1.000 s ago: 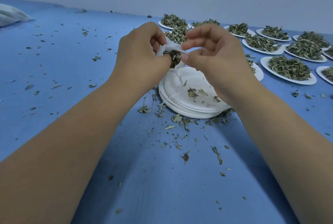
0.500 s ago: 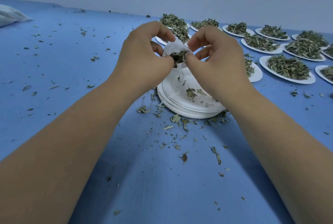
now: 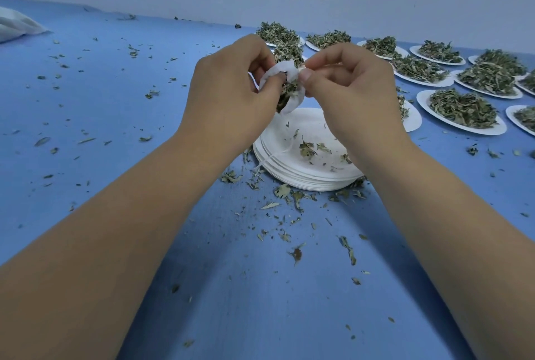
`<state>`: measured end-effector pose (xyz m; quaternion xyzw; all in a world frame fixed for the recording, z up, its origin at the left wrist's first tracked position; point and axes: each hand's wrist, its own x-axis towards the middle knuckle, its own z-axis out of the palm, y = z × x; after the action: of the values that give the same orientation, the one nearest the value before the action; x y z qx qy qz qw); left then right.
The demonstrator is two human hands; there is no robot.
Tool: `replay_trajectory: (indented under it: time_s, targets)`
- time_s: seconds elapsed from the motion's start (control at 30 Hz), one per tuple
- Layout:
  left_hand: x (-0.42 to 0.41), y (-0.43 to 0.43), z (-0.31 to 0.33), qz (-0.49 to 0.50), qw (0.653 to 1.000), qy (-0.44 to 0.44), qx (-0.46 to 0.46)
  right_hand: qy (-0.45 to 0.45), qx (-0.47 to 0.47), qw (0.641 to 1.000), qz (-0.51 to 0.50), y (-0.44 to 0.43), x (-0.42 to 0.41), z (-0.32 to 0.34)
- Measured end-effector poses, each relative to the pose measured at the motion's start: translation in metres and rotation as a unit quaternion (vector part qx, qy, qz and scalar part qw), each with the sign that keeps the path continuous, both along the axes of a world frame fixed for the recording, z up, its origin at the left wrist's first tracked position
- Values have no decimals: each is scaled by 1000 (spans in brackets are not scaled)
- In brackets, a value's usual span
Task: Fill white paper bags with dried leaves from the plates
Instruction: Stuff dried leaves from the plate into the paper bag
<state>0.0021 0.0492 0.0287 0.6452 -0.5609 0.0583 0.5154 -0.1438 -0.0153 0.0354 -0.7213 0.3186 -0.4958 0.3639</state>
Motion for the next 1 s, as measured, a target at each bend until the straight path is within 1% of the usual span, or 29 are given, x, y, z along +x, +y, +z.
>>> replay_trajectory:
  time_s: [0.1, 0.23, 0.3, 0.43, 0.6, 0.7, 0.83, 0.9, 1.0]
  targets:
    - [0, 0, 0, 6, 1000, 6, -6, 14, -35, 999, 6, 3, 2, -1]
    - [-2, 1, 1, -13, 999, 41, -8, 91, -102, 991, -15, 10, 5, -2]
    - [-2, 1, 2, -17, 998, 59, -5, 107, -126, 986, -33, 10, 5, -3]
    - [-4, 0, 4, -46, 995, 86, -4, 118, -156, 978, -70, 4, 4, -5]
    - [-13, 3, 5, -116, 987, 109, 2, 149, -168, 970, -91, -4, 1, -9]
    - [-14, 3, 4, -109, 989, 97, 3, 159, -172, 967, -106, -7, 0, -8]
    - [-8, 0, 2, -49, 996, 75, -10, 144, -165, 973, -79, -3, 0, -6]
    - [-5, 1, 0, -34, 998, 59, -17, 133, -180, 971, -85, 1, 1, -5]
    - [-8, 1, -2, -43, 999, 18, -28, 131, -215, 961, -111, 5, 3, -3]
